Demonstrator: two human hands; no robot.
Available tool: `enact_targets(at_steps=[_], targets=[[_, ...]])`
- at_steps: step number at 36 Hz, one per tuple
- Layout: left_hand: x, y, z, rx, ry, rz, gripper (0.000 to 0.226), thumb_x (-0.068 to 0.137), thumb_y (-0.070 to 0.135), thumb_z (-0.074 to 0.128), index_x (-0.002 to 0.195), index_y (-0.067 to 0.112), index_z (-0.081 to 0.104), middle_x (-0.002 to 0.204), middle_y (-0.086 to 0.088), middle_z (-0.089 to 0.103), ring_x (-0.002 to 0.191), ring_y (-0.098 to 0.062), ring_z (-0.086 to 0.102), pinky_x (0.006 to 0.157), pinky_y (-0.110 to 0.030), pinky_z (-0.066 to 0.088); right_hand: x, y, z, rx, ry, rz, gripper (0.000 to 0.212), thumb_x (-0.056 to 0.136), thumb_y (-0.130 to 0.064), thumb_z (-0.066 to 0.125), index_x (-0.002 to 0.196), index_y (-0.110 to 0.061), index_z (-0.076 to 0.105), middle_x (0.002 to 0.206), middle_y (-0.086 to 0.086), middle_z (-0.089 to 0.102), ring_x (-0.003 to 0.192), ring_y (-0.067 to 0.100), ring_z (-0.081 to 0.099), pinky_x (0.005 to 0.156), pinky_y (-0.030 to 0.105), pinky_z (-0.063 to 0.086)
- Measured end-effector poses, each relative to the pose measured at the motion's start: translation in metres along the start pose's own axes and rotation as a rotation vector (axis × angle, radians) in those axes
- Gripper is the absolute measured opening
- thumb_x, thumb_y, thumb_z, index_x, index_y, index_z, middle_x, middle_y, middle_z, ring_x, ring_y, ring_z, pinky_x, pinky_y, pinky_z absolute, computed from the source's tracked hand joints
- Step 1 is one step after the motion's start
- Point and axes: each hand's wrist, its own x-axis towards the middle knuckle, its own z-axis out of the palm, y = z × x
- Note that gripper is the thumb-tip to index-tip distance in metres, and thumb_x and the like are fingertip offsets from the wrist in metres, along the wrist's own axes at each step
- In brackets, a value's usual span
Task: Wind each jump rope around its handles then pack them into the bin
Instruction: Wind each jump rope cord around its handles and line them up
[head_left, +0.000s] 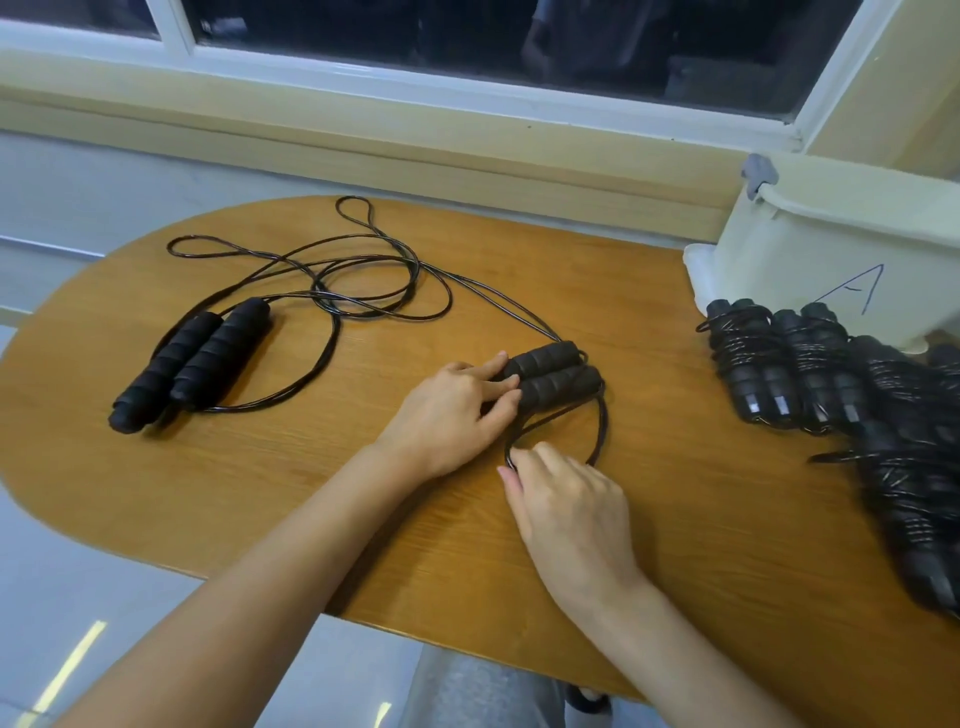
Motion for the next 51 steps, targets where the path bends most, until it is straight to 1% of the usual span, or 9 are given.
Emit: enact_targets(at_steps=[6,10,15,22,30,37,39,43,51], targets=[[-0.002,0.014,-0.014,0.066,-0.15,-0.061,0.105,0.065,0.086,0.046,0.147,0.02,0.045,0.161,0.005,0.024,0.142,-0.02,0.036,0.109,-0.039,0.041,-0.006,-0.005,0.004,-0.035,-0.017,-0.038,0.012,0.08,-0.015,0.08,0.076,-0.013,0.069,0.067,0.0,0.06,0.057,0.014,0.061,0.048,0.027,0.051],[0.005,0.02,-0.014,0.201,-0.161,-0.048,0.091,0.078,0.068,0.065,0.149,0.018,0.04,0.163,0.002,0.022,0.137,-0.021,0.044,0.104,-0.037,0.047,-0.011,-0.008,0.007,-0.056,-0.071,-0.045,0.02,0.071,-0.008,0.087,0.085,-0.01,0.073,0.072,0.002,0.064,0.063,0.016,0.063,0.054,0.027,0.053],[0.003,0.016,-0.008,0.262,-0.118,-0.011,0.064,0.094,0.046,0.058,0.151,0.024,0.036,0.162,0.003,0.024,0.134,-0.021,0.045,0.101,-0.035,0.048,-0.013,0.002,0.004,-0.053,-0.133,-0.096,0.036,0.067,-0.009,0.09,0.099,-0.01,0.075,0.079,0.0,0.064,0.073,0.017,0.062,0.056,0.025,0.051],[-0.005,0.002,0.003,0.287,-0.012,0.089,0.053,0.103,0.04,0.043,0.154,0.03,0.03,0.164,0.006,0.018,0.145,-0.016,0.027,0.1,-0.033,0.044,-0.002,0.05,-0.008,0.004,-0.225,-0.268,0.019,0.094,-0.02,0.054,0.091,-0.016,0.073,0.08,-0.006,0.06,0.076,0.013,0.058,0.057,0.024,0.05],[-0.007,-0.009,0.014,0.117,0.044,0.062,0.051,0.101,0.037,0.05,0.149,0.031,0.038,0.164,-0.013,0.013,0.145,-0.026,0.025,0.114,-0.039,0.036,0.008,0.103,-0.016,0.084,-0.273,-0.349,0.014,0.083,-0.024,0.071,0.094,-0.015,0.074,0.085,-0.006,0.065,0.08,0.01,0.06,0.07,0.021,0.052],[-0.003,-0.015,0.018,0.089,0.07,0.09,0.047,0.1,0.033,0.051,0.146,0.024,0.045,0.145,-0.013,0.043,0.125,-0.025,0.04,0.106,-0.037,0.04,0.011,0.127,-0.014,0.146,-0.312,-0.288,0.017,0.089,-0.029,0.061,0.096,-0.017,0.072,0.096,-0.008,0.062,0.095,0.007,0.057,0.071,0.026,0.056],[-0.002,-0.017,0.017,0.051,0.081,0.1,0.046,0.099,0.032,0.052,0.144,0.023,0.048,0.141,-0.013,0.045,0.121,-0.023,0.04,0.104,-0.036,0.04,0.013,0.134,-0.013,0.141,-0.322,-0.27,0.019,0.091,-0.031,0.058,0.096,-0.017,0.071,0.097,-0.008,0.062,0.097,0.007,0.058,0.084,0.029,0.057],[0.0,-0.014,0.009,-0.043,0.172,0.123,0.044,0.098,0.029,0.055,0.142,0.02,0.051,0.136,-0.015,0.05,0.115,-0.022,0.04,0.098,-0.031,0.036,0.018,0.147,-0.013,0.184,-0.354,-0.249,0.024,0.096,-0.034,0.05,0.096,-0.02,0.069,0.095,-0.012,0.062,0.094,0.001,0.057,0.111,0.021,0.035],[-0.003,-0.002,-0.008,-0.151,0.215,0.133,0.044,0.097,0.022,0.06,0.14,0.027,0.05,0.139,-0.009,0.049,0.118,-0.015,0.038,0.099,-0.023,0.03,0.031,0.166,-0.015,0.278,-0.391,-0.151,0.026,0.098,-0.041,0.046,0.095,-0.025,0.066,0.099,-0.017,0.06,0.106,-0.006,0.053,0.118,0.019,0.023]])
